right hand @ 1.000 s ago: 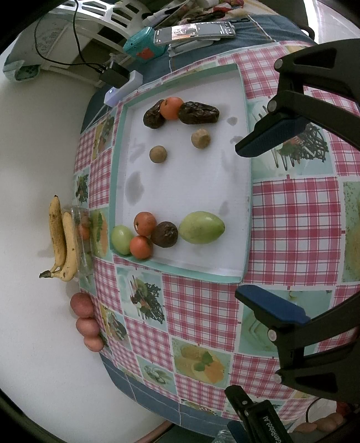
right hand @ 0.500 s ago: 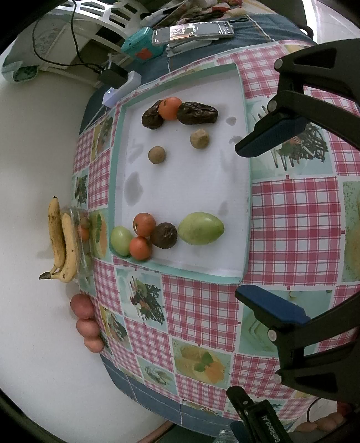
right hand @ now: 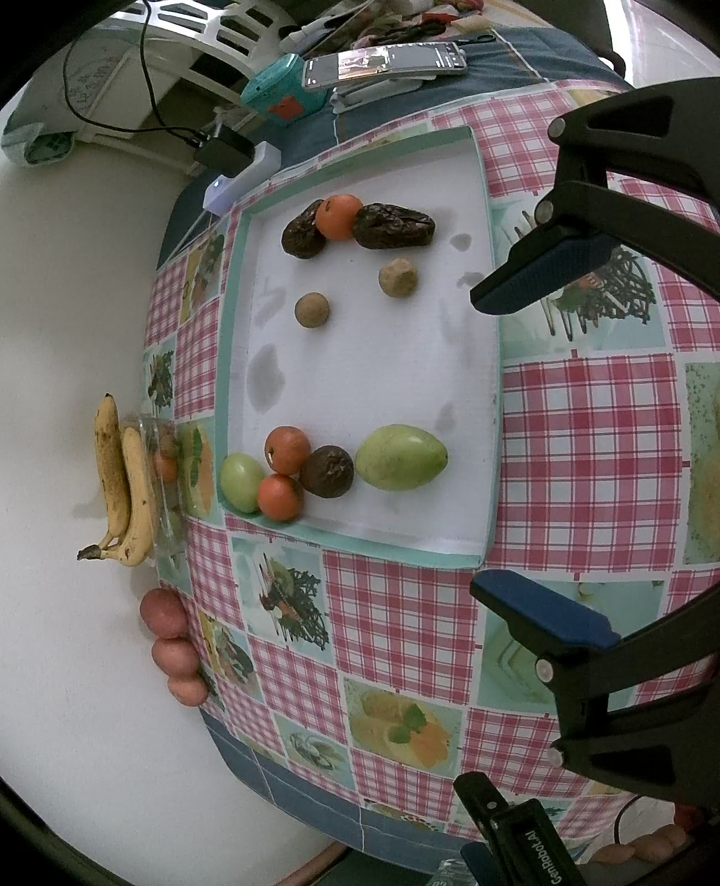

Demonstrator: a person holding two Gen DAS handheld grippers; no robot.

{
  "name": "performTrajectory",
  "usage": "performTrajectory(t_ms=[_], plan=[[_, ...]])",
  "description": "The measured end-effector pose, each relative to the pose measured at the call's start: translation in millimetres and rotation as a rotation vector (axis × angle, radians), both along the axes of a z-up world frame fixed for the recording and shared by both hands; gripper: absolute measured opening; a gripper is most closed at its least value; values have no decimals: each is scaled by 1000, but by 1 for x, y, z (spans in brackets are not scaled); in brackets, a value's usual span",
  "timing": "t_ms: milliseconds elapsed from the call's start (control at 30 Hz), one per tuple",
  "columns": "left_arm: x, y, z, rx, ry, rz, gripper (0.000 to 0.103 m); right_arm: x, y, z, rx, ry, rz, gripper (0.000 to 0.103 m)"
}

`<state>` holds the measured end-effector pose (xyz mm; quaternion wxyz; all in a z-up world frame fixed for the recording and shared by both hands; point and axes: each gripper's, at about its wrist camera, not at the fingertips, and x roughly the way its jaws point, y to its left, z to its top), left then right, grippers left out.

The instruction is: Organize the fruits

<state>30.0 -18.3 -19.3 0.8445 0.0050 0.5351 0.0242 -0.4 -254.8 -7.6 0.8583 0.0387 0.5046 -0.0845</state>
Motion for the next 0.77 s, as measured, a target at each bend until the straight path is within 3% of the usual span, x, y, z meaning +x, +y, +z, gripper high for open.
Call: performTrajectory(t_ms=[767], plan=[[1,2,0,8,-4,-8,103,0,0,0,0,1,1,94]])
